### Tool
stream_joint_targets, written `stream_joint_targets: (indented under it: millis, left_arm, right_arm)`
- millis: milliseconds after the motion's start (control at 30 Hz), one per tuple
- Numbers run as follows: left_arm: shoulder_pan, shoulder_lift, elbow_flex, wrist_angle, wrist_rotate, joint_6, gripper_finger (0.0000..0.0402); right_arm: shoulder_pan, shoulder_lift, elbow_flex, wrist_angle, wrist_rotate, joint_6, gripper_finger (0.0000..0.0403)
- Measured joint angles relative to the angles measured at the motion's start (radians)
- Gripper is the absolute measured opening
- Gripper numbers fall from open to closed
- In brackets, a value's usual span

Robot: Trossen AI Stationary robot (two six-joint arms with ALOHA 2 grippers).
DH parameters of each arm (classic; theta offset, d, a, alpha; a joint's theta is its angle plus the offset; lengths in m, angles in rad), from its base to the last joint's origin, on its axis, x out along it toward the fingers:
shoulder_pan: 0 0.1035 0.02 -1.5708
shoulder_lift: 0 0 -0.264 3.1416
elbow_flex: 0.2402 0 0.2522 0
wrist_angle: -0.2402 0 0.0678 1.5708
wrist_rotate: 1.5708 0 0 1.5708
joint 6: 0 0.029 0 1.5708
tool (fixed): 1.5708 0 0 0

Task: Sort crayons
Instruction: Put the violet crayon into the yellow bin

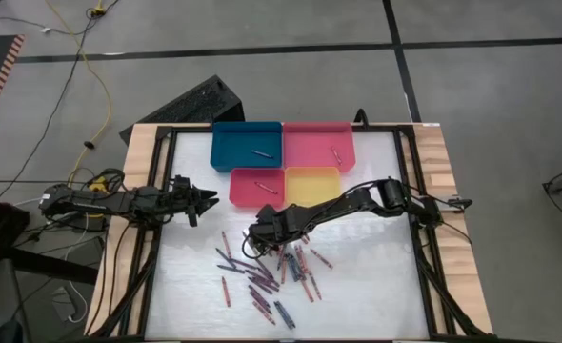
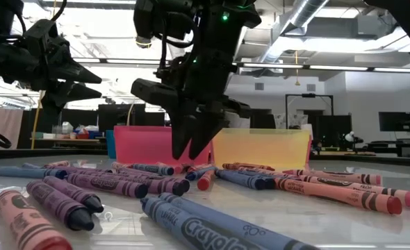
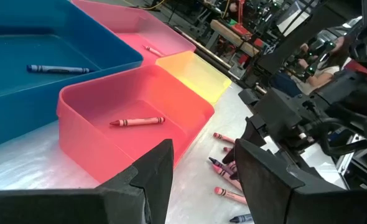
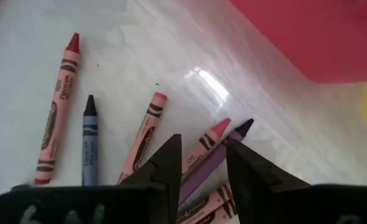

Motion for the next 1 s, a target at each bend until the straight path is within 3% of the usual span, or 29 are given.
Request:
stream_joint_targets:
  millis: [400, 1000]
  left_arm:
    - [0.000, 0.000, 0.000, 0.000, -0.001, 0.000, 0.0160]
    - [0.000, 0.000, 0.000, 0.000, -0.002, 0.000, 0.0160]
  right_arm:
    - [-0.004, -0.013, 0.000, -0.118, 0.019, 0.044, 0.0123]
    - [-0.005, 0.013, -0.004, -0.064, 0.026, 0.047, 0.0123]
